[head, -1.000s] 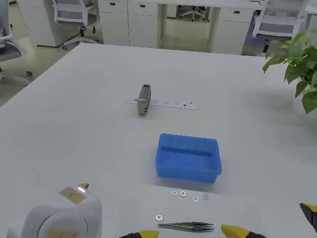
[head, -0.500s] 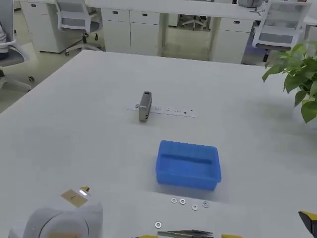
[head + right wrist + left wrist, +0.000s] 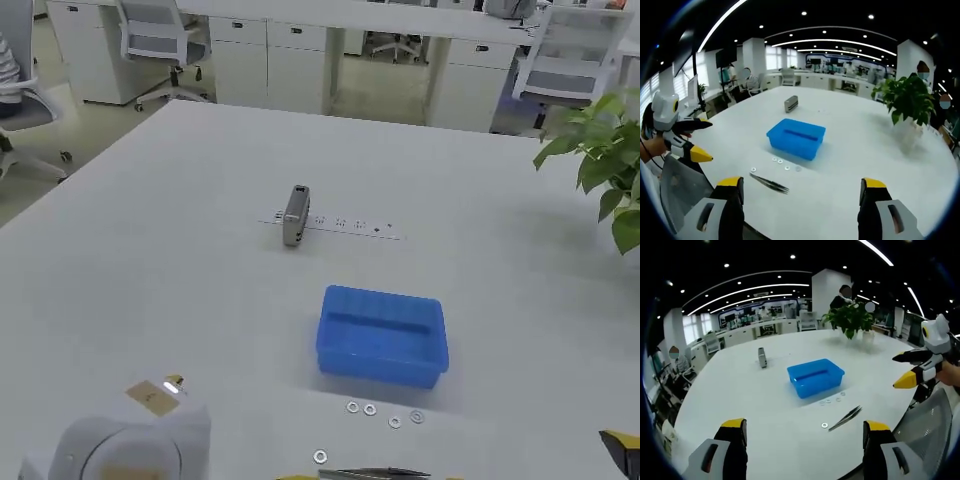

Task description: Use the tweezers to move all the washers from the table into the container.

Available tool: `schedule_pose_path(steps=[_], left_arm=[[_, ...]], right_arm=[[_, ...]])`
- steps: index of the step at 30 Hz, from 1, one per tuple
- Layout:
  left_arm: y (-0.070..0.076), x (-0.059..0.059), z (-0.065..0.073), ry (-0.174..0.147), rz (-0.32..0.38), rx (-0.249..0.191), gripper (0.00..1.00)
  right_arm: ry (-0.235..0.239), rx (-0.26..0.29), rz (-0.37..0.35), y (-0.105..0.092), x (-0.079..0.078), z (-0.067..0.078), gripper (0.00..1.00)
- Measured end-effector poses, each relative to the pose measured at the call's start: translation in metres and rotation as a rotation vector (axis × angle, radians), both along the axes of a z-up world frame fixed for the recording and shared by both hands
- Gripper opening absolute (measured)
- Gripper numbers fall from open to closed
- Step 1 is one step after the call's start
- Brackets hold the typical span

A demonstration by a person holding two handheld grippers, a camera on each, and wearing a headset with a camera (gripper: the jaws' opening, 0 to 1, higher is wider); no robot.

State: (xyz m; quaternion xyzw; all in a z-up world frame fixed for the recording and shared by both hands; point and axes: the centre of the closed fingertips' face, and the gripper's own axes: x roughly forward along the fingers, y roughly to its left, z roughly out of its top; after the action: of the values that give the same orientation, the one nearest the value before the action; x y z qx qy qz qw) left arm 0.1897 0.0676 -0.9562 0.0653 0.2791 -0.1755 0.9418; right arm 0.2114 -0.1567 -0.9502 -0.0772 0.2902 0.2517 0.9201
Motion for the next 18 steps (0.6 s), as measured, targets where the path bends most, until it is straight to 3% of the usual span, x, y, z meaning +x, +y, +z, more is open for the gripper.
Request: schedule_pose_path(steps=[18], left_arm=[[-0.0068,0.0058,-0.0062,0.013,-0.027,0.009,0.99]], right_arm=[[0.022,-0.007,-0.006,-0.0051,0.0008,-0.0075,0.95]])
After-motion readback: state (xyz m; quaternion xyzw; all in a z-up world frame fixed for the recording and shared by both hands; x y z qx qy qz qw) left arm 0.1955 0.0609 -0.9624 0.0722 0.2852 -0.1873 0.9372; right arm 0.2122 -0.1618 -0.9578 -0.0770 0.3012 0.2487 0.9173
